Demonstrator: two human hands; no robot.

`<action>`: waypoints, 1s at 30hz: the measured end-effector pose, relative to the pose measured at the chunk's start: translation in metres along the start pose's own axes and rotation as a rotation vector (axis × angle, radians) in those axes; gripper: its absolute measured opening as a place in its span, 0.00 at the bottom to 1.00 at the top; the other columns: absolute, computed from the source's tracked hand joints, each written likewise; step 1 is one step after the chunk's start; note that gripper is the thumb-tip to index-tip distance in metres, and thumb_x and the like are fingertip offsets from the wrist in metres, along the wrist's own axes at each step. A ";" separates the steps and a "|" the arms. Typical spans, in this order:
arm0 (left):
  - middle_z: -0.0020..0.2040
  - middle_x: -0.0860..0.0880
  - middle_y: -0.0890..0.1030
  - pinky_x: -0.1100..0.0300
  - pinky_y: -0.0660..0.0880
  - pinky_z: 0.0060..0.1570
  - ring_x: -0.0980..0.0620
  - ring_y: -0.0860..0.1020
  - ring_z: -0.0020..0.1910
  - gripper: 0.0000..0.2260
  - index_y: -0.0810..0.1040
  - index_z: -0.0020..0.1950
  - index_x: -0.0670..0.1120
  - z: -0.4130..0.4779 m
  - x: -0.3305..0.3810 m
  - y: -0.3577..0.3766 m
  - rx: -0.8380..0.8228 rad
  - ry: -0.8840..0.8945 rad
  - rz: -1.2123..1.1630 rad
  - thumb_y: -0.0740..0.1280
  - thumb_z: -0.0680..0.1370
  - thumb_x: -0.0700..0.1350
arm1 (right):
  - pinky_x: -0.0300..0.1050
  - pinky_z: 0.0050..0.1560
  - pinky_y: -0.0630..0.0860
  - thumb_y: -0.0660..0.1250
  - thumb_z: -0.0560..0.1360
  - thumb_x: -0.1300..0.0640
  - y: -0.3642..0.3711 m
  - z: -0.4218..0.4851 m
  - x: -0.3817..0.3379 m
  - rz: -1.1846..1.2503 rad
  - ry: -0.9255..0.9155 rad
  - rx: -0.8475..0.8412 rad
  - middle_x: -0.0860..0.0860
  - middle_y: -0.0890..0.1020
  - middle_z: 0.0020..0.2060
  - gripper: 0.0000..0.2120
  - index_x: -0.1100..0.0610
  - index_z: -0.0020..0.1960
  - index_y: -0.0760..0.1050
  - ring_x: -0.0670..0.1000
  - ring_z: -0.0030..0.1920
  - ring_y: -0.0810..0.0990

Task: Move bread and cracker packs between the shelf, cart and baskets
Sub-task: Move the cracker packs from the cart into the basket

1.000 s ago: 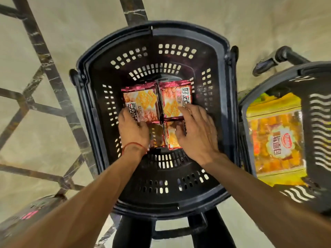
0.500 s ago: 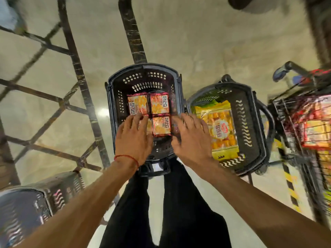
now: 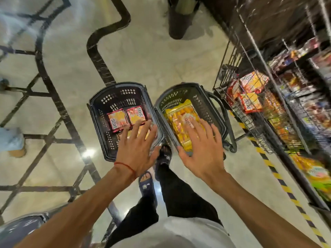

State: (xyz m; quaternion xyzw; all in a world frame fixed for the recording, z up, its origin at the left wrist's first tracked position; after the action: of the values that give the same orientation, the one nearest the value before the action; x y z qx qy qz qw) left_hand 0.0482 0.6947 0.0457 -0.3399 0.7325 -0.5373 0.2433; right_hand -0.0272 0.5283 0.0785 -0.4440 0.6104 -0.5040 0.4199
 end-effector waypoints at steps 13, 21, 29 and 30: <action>0.76 0.45 0.71 0.38 0.65 0.73 0.40 0.68 0.76 0.30 0.68 0.78 0.49 0.006 0.230 -0.069 0.107 0.294 0.017 0.56 0.80 0.64 | 0.60 0.79 0.58 0.61 0.78 0.37 -0.060 -0.138 0.205 0.005 0.249 0.229 0.52 0.72 0.77 0.32 0.52 0.77 0.71 0.58 0.78 0.65; 0.74 0.44 0.73 0.38 0.67 0.69 0.38 0.70 0.72 0.29 0.70 0.76 0.48 0.033 0.402 -0.089 0.112 0.280 0.048 0.56 0.79 0.62 | 0.62 0.79 0.59 0.61 0.79 0.39 -0.077 -0.178 0.371 0.020 0.207 0.252 0.54 0.72 0.76 0.30 0.53 0.77 0.71 0.59 0.78 0.65; 0.78 0.47 0.67 0.41 0.63 0.74 0.42 0.64 0.77 0.30 0.62 0.80 0.51 0.095 0.496 -0.121 0.121 0.188 0.054 0.50 0.82 0.65 | 0.59 0.80 0.56 0.62 0.79 0.38 -0.092 -0.146 0.504 -0.043 0.140 0.219 0.52 0.73 0.76 0.31 0.52 0.78 0.70 0.58 0.78 0.66; 0.78 0.46 0.67 0.41 0.63 0.75 0.42 0.64 0.78 0.31 0.62 0.81 0.51 0.108 0.504 -0.124 0.125 0.181 0.041 0.50 0.82 0.65 | 0.59 0.80 0.56 0.62 0.80 0.38 -0.093 -0.135 0.517 -0.058 0.135 0.211 0.52 0.73 0.76 0.31 0.52 0.78 0.70 0.58 0.78 0.66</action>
State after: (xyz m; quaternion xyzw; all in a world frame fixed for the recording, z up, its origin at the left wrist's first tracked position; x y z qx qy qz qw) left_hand -0.1720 0.2211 0.1349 -0.2590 0.7236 -0.6051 0.2077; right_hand -0.2771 0.0527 0.1553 -0.3800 0.5677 -0.6061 0.4074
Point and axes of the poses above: each hand's wrist, its own z-axis towards the middle knuckle, its own y-axis out of the palm, x = y × z, the point moved 9 cm from there along z, towards the middle knuckle
